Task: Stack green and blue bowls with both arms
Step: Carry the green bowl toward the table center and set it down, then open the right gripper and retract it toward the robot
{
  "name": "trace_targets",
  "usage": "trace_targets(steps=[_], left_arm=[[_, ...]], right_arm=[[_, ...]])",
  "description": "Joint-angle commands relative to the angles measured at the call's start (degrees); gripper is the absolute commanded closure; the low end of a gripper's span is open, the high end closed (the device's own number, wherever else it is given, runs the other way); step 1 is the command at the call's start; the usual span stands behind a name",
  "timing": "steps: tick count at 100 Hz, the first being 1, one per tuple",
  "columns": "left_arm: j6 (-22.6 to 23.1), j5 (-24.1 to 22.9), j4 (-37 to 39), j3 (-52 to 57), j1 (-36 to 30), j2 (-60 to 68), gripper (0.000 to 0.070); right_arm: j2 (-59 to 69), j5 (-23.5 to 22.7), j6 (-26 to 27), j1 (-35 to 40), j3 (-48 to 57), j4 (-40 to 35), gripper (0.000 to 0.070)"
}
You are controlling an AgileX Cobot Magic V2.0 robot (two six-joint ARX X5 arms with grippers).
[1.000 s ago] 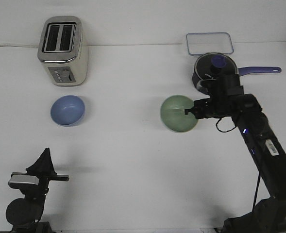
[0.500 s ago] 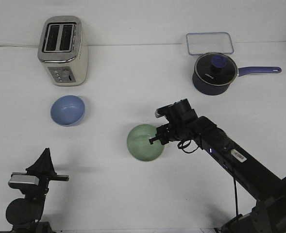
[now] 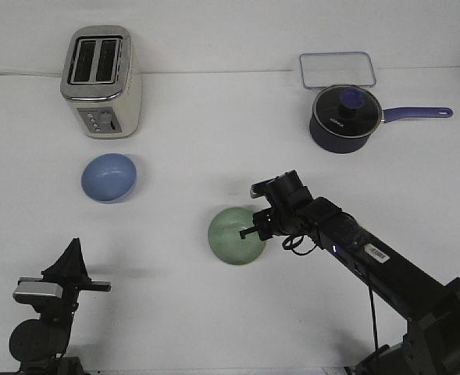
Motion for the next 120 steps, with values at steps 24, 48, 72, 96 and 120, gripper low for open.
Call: trace_targets(steps=[24, 48, 72, 96, 120], left_arm=[[-0.07, 0.02, 0.61, -1.11, 0.09, -0.11, 0.0687], [-0.07, 0.02, 0.61, -1.11, 0.09, -0.11, 0.0687], [-0.07, 0.02, 0.61, -1.11, 0.09, -0.11, 0.0687], [-0.07, 0.02, 0.61, -1.11, 0.09, -0.11, 0.0687], [-0.07, 0.02, 0.61, -1.11, 0.09, -0.11, 0.0687]], right_arm=[[4.81, -0.35, 0.81, 1.11, 0.57, 0.24, 0.07], [4.79, -0.37, 2.19, 1.66, 0.57, 0.37, 0.0562], [4.2, -0.48, 2.71, 1.66, 0.74, 0.59, 0.0045], [-0.17, -0.59, 2.16, 1.18, 2.27, 0.26, 0.0045], [-10.4, -0.33, -1.73, -4.48, 4.0, -2.08, 0.0046]])
